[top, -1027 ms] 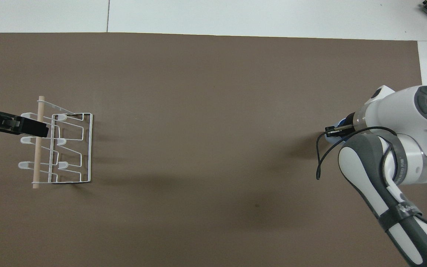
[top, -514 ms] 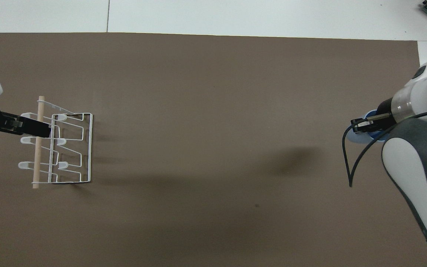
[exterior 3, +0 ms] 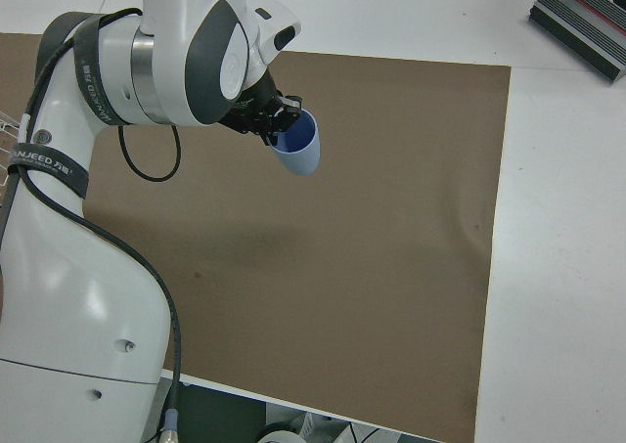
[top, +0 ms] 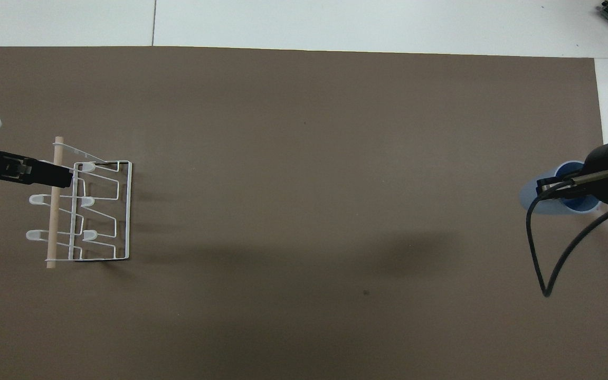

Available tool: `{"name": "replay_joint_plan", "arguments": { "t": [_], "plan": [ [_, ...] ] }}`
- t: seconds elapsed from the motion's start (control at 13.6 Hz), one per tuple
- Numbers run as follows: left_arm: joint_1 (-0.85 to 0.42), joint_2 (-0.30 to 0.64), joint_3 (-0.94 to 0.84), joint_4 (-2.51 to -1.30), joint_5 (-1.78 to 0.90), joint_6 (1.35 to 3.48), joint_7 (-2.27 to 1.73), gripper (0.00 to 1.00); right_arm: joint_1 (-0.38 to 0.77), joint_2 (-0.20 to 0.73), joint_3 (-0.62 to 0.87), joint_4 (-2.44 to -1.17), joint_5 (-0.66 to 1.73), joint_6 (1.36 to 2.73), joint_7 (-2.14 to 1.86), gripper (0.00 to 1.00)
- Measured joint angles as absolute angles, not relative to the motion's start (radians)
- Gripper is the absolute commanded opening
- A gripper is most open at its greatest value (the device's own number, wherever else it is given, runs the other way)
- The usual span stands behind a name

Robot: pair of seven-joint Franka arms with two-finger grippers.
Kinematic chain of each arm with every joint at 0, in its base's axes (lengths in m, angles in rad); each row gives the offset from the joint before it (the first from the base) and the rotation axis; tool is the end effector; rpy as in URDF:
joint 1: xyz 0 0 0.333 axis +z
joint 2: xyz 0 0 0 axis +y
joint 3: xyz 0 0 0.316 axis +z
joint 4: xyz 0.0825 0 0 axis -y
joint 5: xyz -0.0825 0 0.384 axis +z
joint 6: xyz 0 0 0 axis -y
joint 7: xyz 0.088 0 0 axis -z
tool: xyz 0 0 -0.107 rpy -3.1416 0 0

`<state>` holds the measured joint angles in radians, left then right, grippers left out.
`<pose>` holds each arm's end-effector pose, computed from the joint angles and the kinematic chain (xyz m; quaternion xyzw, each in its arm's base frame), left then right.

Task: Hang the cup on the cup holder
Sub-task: 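Carry the cup toward the left gripper while the left gripper approaches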

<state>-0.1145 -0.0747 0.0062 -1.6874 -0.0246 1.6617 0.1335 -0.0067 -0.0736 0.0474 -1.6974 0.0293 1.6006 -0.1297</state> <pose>0.5355 -0.0605 0.6181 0.9924 -0.1198 0.0246 0.0122 0.5318 0.0256 0.6072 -0.9963 -0.0844 0.0111 0.0134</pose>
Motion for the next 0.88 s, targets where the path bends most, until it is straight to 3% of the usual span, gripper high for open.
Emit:
{"name": "replay_joint_plan", "arguments": {
  "t": [0.88],
  "plan": [
    [-0.138, -0.075, -0.011, -1.687, -0.107, 1.666, 0.311, 1.0, 0.01, -0.075, 0.059, -1.715, 0.852, 1.591, -0.172, 0.0]
  ]
}}
